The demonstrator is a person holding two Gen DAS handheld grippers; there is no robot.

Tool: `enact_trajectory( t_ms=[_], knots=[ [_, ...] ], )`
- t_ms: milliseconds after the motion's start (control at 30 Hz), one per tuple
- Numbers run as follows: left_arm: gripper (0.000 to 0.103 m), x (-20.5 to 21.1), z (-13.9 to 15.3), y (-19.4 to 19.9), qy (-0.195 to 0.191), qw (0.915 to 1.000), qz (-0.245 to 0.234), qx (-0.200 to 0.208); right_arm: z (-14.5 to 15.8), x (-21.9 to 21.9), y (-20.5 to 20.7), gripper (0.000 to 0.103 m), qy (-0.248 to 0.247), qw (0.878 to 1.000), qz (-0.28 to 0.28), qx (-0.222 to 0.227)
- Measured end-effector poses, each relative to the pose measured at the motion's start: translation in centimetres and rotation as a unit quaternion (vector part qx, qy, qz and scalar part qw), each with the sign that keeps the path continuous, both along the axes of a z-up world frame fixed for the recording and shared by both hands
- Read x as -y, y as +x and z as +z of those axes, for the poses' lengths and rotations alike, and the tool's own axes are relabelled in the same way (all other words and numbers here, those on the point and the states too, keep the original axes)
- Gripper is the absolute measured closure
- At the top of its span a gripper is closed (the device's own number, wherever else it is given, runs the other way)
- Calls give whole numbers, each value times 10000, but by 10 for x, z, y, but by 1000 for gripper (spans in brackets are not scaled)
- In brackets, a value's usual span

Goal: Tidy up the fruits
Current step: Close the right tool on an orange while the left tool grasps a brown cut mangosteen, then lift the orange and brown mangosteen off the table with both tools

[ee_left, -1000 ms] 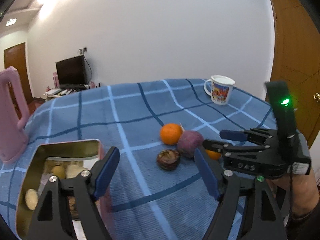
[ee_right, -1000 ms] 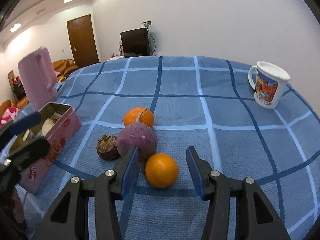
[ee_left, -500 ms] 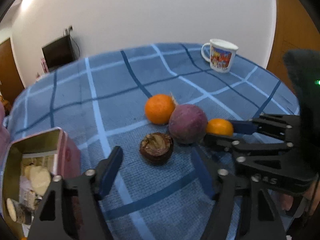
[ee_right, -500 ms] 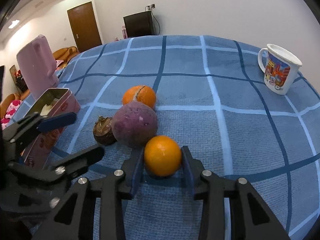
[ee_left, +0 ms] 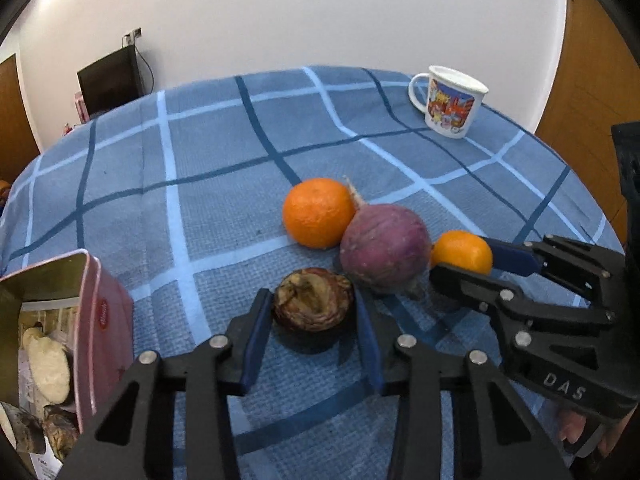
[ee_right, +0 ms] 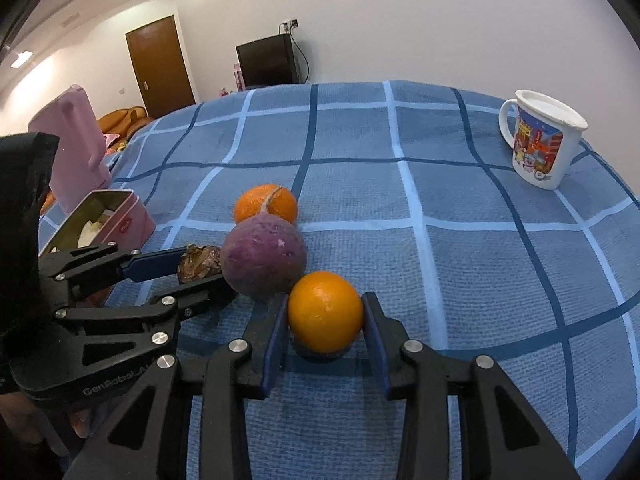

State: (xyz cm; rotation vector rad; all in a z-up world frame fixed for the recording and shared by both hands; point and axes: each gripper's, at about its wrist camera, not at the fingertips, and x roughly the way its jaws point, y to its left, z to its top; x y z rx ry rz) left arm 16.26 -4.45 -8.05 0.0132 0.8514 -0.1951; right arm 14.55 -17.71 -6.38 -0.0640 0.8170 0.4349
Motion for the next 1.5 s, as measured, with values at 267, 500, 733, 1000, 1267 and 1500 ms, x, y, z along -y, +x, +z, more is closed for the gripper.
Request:
enact_trajectory(
  t_ms=[267,500,733,1000,1267,1500],
  knots=[
    [60,-7,11,-17,-173,9992,-56,354,6,4,-6,64,135,9997,-24,212],
    [60,-9,22,-29,-201,9968,-21,770,9,4,-10,64,184,9992,9,355],
    [60,-6,29,-40,-118,9936,-18,1123,16,6,-18,64,268,9978,54,609],
    [60,-10,34,-47,-177,9907,7,1349,19,6,-22,64,311,9968,96,735],
    [60,-14,38,-57,-245,9869,86,1592,23,6,-29,64,339,9949,130,943],
    [60,-14,42,-64,-211,9836,134,1788,27,6,-34,64,360,9928,175,1131]
  ],
)
